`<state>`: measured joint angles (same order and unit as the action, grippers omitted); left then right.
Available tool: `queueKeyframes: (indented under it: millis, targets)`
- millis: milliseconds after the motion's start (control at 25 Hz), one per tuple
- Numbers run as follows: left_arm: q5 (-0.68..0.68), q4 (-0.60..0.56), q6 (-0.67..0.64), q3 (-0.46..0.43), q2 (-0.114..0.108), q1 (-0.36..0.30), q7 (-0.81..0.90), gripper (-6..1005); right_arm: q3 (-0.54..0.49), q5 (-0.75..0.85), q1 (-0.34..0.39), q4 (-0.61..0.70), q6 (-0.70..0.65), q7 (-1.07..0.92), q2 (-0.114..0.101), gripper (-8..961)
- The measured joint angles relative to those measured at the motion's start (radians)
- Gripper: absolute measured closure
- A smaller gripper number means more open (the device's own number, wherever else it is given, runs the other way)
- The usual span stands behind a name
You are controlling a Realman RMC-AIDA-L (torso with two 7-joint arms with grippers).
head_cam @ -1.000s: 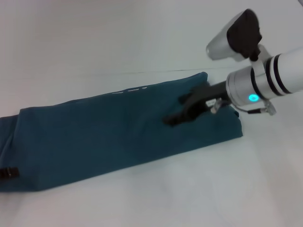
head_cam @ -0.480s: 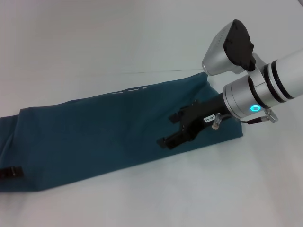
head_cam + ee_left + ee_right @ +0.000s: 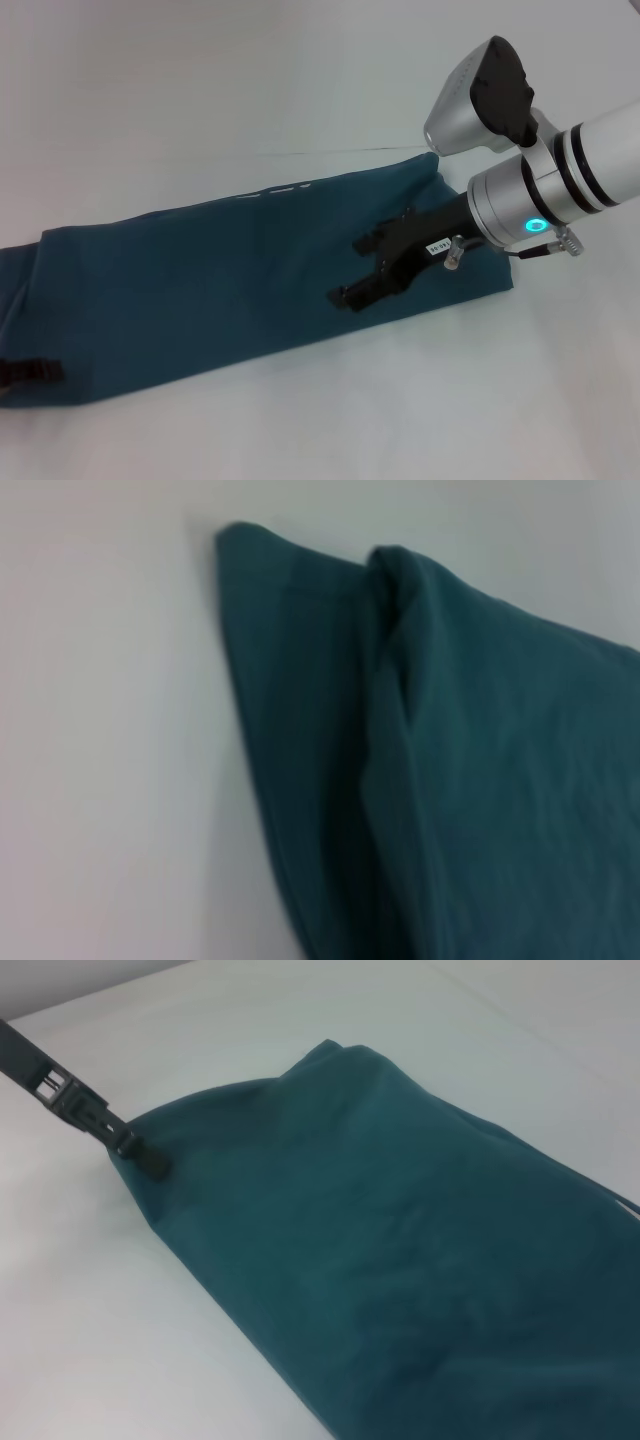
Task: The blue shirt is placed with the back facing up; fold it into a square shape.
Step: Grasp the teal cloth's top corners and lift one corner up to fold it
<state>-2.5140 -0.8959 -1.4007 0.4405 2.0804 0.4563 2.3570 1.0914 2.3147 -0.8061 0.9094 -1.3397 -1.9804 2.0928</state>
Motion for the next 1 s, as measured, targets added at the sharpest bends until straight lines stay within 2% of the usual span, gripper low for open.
queueKeyframes:
  millis: [400, 840, 1000]
  targets:
    - [0.005, 0.003, 0.006, 0.003, 0.004, 0.018, -0.002, 396, 0.004, 0.0, 0.003, 0.011, 0.002, -0.004, -0.001, 25]
    - [0.008, 0.019, 0.031, 0.004, 0.006, 0.036, -0.016, 845, 0.0, 0.0, -0.001, 0.013, 0.009, -0.004, 0.0, 43]
    - [0.06, 0.027, 0.025, 0.004, 0.001, 0.044, -0.047, 926, -0.004, -0.001, 0.003, 0.012, 0.031, -0.005, 0.0, 52]
